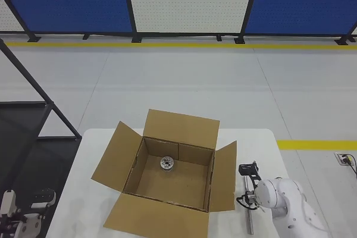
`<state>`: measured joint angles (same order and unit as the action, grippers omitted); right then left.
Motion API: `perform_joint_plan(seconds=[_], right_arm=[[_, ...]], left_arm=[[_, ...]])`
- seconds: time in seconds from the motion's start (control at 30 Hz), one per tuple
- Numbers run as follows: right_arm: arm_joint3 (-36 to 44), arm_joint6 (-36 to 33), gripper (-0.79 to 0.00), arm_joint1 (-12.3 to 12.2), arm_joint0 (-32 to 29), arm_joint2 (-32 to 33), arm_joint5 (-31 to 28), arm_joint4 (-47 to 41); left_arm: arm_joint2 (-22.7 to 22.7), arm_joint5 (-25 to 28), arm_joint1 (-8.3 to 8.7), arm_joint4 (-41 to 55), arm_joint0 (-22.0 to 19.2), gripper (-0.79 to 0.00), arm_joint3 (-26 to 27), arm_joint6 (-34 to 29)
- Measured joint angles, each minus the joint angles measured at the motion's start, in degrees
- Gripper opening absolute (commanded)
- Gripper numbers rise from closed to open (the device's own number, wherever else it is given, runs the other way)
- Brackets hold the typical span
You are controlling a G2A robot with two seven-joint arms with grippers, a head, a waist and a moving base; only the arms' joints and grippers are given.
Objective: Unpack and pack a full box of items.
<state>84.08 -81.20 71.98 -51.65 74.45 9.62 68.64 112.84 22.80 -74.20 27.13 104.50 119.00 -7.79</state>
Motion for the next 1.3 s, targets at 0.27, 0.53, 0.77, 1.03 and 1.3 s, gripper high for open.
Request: perform_joint_plan(seconds=[0.27,0.53,0.77,1.03,1.3], right_arm=[[-2.2,0.6,-0.483,0.1,1.0,-0.4,-0.6,-1.0],[-3.1,1.0,-0.508,0.1,1.1,-0.6,-0.7,-1.6],[-4.1,1.3,-0.57,0.1,1.3,-0.8,-0.6,-1.7],[-4.5,1.6,-0.785,0.0,1.6,-0.8,-0.1,-2.0],[-0.4,2.4,-0.785,-0.5,-0.4,1.4,0.6,-1.9]], left_arm=[[0.0,0.0,0.0,0.0,0.0,0.0,0.0,0.0],[0.0,0.0,0.0,0.0,0.0,0.0,0.0,0.0],[0.0,0.0,0.0,0.0,0.0,0.0,0.0,0.0],[0.0,0.0,0.0,0.0,0.0,0.0,0.0,0.0],[0.0,0.0,0.0,0.0,0.0,0.0,0.0,0.0]])
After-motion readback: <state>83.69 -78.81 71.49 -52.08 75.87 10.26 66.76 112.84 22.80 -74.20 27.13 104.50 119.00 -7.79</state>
